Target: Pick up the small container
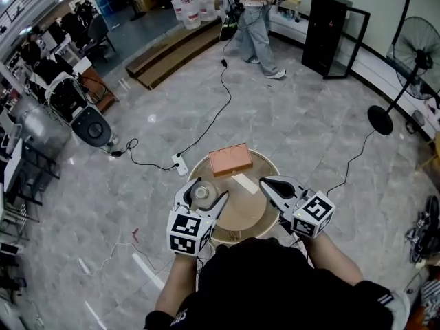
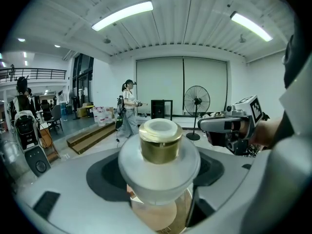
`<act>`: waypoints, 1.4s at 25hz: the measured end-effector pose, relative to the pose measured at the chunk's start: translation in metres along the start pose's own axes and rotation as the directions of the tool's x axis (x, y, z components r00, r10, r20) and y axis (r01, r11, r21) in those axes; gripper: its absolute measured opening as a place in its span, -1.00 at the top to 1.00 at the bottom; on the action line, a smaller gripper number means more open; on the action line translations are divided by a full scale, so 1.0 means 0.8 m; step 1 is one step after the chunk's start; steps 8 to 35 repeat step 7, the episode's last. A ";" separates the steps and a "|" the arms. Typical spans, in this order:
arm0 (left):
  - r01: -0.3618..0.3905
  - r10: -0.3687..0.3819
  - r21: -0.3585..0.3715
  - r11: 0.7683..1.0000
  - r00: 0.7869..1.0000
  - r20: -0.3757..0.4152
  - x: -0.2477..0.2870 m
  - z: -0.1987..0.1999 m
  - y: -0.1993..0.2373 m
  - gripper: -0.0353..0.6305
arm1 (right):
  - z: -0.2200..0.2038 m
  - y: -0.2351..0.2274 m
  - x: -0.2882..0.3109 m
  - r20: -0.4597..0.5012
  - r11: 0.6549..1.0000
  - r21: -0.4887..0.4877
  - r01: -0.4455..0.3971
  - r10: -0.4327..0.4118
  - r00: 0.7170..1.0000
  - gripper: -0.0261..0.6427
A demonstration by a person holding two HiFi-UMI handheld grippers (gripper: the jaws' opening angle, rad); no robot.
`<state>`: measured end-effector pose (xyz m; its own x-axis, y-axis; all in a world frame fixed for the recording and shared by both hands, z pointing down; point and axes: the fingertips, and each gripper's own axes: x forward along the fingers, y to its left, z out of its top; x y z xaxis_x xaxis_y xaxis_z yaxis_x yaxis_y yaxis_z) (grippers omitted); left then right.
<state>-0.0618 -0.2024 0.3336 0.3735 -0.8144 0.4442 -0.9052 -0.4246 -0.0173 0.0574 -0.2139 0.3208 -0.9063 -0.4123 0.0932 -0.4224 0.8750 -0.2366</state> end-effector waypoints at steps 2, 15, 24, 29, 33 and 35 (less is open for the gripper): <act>-0.004 0.004 0.002 1.000 1.000 0.003 0.002 0.002 0.006 -0.15 | 0.000 -0.001 0.006 -0.002 1.000 -0.006 -0.002 0.002 1.000 0.89; -0.010 0.010 -0.006 1.000 1.000 0.003 0.010 0.006 0.018 -0.15 | 0.004 -0.006 0.016 -0.007 1.000 -0.019 -0.021 0.020 1.000 0.89; -0.010 0.010 -0.006 1.000 1.000 0.003 0.010 0.006 0.018 -0.15 | 0.004 -0.006 0.016 -0.007 1.000 -0.019 -0.021 0.020 1.000 0.89; -0.010 0.010 -0.006 1.000 1.000 0.003 0.010 0.006 0.018 -0.15 | 0.004 -0.006 0.016 -0.007 1.000 -0.019 -0.021 0.020 1.000 0.89; -0.010 0.010 -0.006 1.000 1.000 0.003 0.010 0.006 0.018 -0.15 | 0.004 -0.006 0.016 -0.007 1.000 -0.019 -0.021 0.020 1.000 0.89; -0.010 0.010 -0.006 1.000 1.000 0.003 0.010 0.006 0.018 -0.15 | 0.004 -0.006 0.016 -0.007 1.000 -0.019 -0.021 0.020 1.000 0.89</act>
